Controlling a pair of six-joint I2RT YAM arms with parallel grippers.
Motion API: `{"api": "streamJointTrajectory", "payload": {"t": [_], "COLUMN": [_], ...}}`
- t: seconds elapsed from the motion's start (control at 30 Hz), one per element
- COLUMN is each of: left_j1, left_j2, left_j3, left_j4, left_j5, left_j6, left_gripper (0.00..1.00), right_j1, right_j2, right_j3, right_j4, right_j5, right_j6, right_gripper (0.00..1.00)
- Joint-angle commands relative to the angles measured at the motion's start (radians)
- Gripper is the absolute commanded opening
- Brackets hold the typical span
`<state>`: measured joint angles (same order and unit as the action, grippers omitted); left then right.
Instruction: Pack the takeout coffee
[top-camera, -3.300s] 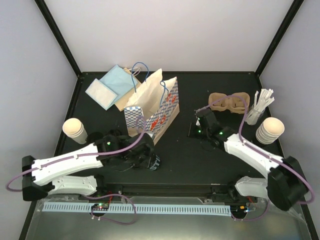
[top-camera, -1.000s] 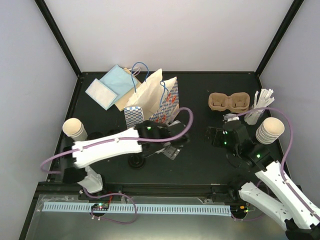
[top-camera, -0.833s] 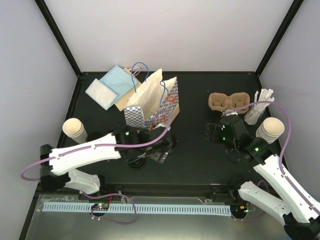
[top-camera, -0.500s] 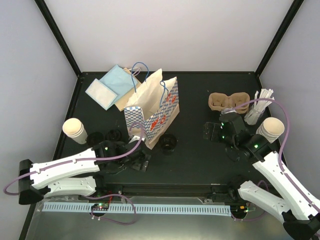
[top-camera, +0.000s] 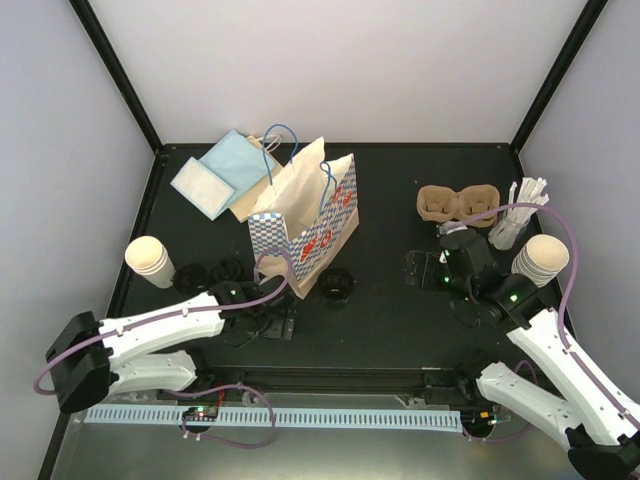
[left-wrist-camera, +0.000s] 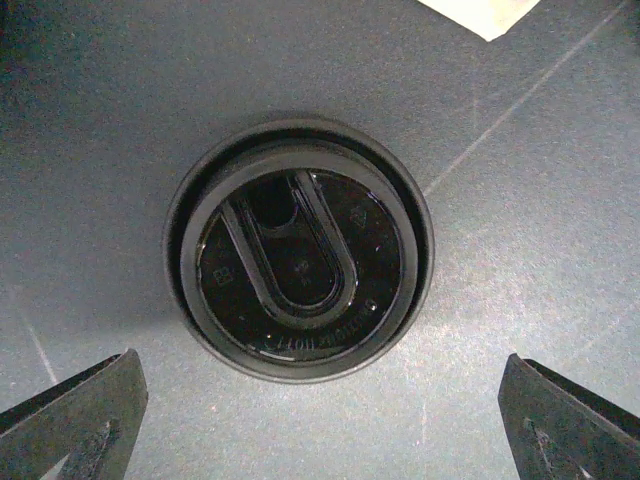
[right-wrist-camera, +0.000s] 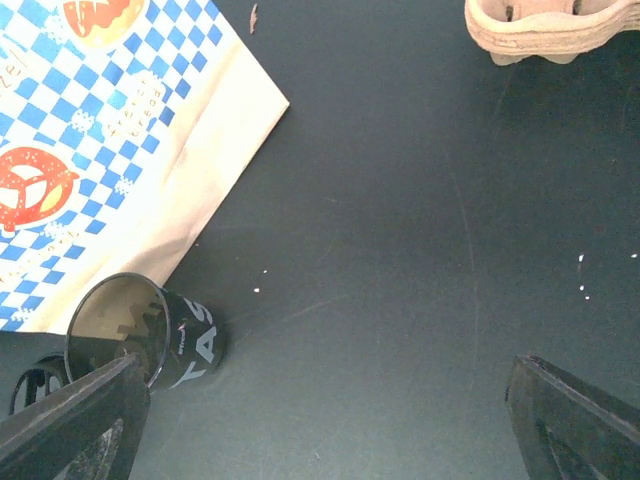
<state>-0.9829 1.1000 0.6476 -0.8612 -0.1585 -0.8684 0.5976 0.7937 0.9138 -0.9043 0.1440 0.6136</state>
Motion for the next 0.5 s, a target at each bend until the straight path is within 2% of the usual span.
{"api": "streamJointTrajectory", "payload": {"t": [0.0,0.47], "left_j1": [0.024,0.024], "left_j2": [0.061,0.171], "left_j3": [-0.007,-0.011], "left_j4": [0.088,0.135], "left_j5": [0.049,0.007], "left_j6": [0.003,-0.002], "left_gripper": [0.99,0.96], "right_j1": [-0.006,-0.005], "right_j2": [-0.016,0.005], "right_j3": [-0.026,-0.030], "right_j4": [0.023,0.030], "right_j5": [-0.025,-0.047], "right_j6": [-0.014,-0.024], "right_gripper": [1.00,1.00]}}
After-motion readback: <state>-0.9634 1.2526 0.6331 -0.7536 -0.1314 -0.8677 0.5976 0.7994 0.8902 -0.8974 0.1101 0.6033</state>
